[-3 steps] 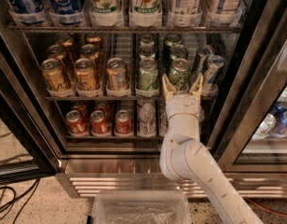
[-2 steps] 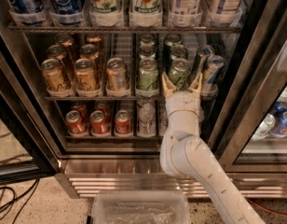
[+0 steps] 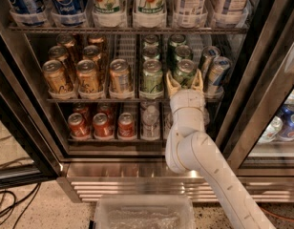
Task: Pick green can from middle shelf of fridge
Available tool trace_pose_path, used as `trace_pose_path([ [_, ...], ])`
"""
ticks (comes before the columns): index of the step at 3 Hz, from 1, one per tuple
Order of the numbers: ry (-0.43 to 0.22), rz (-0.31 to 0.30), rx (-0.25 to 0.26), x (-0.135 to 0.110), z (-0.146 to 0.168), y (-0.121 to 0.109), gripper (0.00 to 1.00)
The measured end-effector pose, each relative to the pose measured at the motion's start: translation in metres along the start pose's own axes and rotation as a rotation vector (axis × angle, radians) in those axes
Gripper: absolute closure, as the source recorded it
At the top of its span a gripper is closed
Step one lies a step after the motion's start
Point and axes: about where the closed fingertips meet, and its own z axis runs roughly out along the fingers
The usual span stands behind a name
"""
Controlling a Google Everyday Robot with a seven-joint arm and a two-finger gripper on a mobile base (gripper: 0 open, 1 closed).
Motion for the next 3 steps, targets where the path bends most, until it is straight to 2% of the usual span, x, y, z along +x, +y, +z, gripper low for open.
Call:
trace_pose_path([
  [2, 0.001, -0.004, -0.006, 0.0001, 0.0018, 0.0014, 0.97],
  [3, -0.062, 0.0, -0.046, -0.0053, -0.0071, 0.0044, 1.0],
])
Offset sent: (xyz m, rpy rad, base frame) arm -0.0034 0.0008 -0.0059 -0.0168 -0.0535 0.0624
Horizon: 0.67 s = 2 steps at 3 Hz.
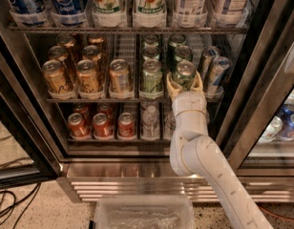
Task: Pick green can from middle shelf of fridge
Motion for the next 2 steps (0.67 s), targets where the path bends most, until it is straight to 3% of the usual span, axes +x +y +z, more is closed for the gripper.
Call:
trace_pose_path([
  [2, -0.253, -0.039, -0.12, -0.062, -0.037, 0.02, 1.0],
])
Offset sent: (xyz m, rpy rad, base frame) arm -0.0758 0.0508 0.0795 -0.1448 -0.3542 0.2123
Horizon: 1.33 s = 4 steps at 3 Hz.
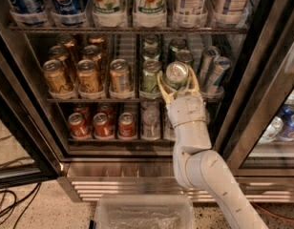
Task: Pick green can from middle shelf of fridge
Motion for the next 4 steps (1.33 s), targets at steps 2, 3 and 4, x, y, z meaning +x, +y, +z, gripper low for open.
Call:
trace_pose_path([
  [2, -0.05, -0.034, -0.173, -0.05, -0.015, 0.026, 1.0],
  [3, -0.029, 0.017, -0.33, -0.065, -0.041, 0.051, 1.0],
  [4, -0.012, 0.14, -0.489, -0.073, -0.077, 0.084, 1.0],
])
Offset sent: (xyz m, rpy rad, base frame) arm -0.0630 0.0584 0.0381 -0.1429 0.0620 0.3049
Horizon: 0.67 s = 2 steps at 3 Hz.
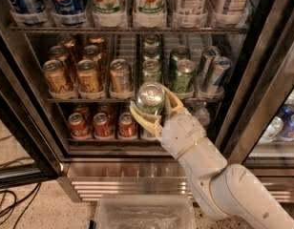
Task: Pick green can from middle shelf of fridge
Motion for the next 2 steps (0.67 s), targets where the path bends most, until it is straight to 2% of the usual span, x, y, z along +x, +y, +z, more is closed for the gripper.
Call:
trace_pose_path([
  [1, -0.007, 0.071, -0.103, -0.002, -0.016, 0.038, 1.0],
  [2, -0.028, 0.11, -0.166, -0.007, -0.034, 0.063, 1.0],
])
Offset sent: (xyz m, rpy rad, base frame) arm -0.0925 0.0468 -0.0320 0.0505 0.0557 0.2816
